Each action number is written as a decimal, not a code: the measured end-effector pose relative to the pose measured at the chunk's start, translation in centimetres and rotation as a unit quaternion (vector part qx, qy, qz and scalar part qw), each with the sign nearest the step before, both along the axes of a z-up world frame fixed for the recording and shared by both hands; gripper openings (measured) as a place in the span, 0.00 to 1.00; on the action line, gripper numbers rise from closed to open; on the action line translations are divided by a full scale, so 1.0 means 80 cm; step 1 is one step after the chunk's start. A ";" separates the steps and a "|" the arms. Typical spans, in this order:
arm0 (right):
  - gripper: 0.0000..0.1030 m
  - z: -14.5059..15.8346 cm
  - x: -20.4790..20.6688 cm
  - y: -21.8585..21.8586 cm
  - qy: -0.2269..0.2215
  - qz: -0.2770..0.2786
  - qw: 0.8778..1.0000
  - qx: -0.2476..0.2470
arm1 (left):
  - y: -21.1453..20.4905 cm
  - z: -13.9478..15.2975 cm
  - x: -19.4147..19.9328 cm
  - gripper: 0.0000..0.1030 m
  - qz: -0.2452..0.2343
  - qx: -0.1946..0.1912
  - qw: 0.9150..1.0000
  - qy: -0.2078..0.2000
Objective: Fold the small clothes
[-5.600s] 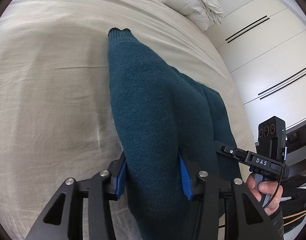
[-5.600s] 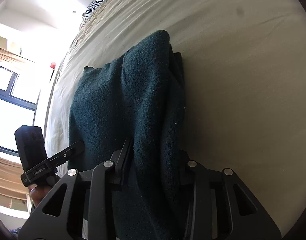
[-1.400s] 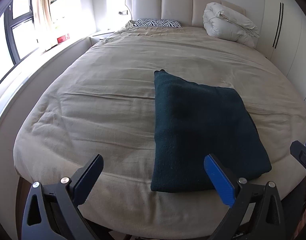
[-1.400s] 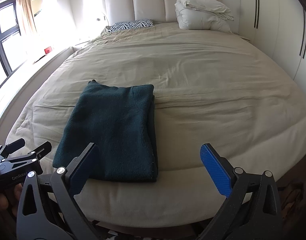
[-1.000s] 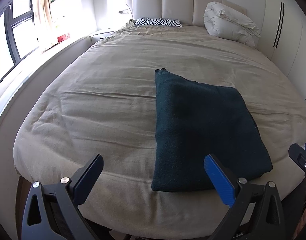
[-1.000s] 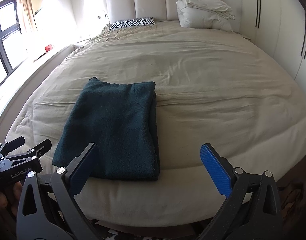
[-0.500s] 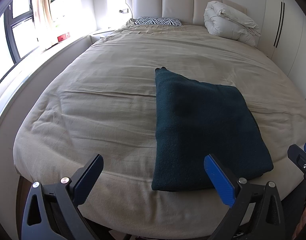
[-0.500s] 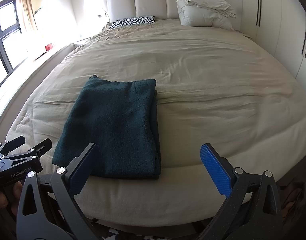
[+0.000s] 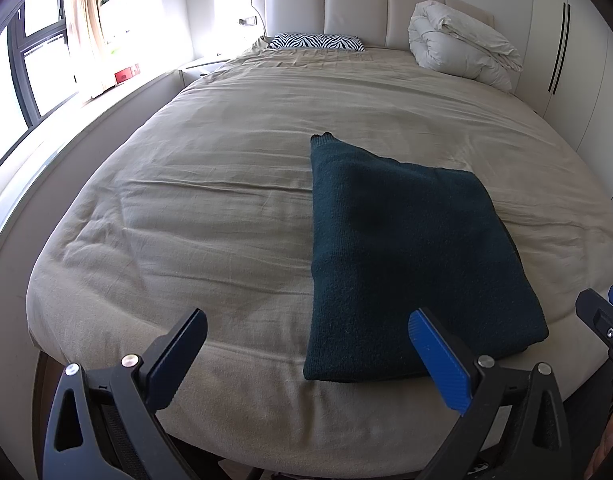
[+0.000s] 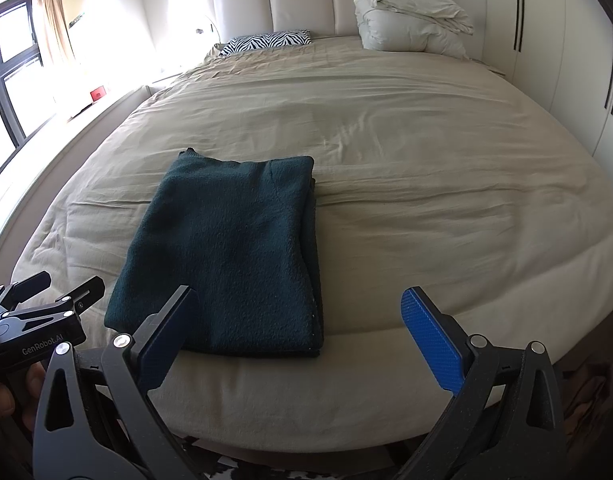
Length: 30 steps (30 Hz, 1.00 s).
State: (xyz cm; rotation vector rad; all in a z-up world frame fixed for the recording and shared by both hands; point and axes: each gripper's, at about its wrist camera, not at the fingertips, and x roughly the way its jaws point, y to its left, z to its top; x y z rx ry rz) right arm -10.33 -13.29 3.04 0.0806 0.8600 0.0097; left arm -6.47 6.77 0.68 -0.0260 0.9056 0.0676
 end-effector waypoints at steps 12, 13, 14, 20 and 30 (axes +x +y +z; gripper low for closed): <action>1.00 -0.001 0.000 0.000 0.001 0.000 1.000 0.001 | 0.001 0.000 0.001 1.00 0.000 0.000 1.000 0.000; 1.00 -0.001 0.000 0.001 0.001 0.000 1.000 0.001 | 0.001 0.000 0.001 1.00 0.000 0.000 1.000 0.000; 1.00 -0.001 0.000 0.001 0.001 0.000 1.000 0.001 | 0.001 0.000 0.000 1.00 0.000 0.000 1.000 0.000; 1.00 -0.001 0.000 0.001 0.001 0.000 1.000 0.001 | 0.002 -0.001 0.001 1.00 -0.001 0.000 1.000 0.001; 1.00 -0.001 0.000 0.000 0.001 0.000 1.000 0.001 | 0.003 -0.004 -0.001 1.00 -0.001 -0.001 1.000 0.003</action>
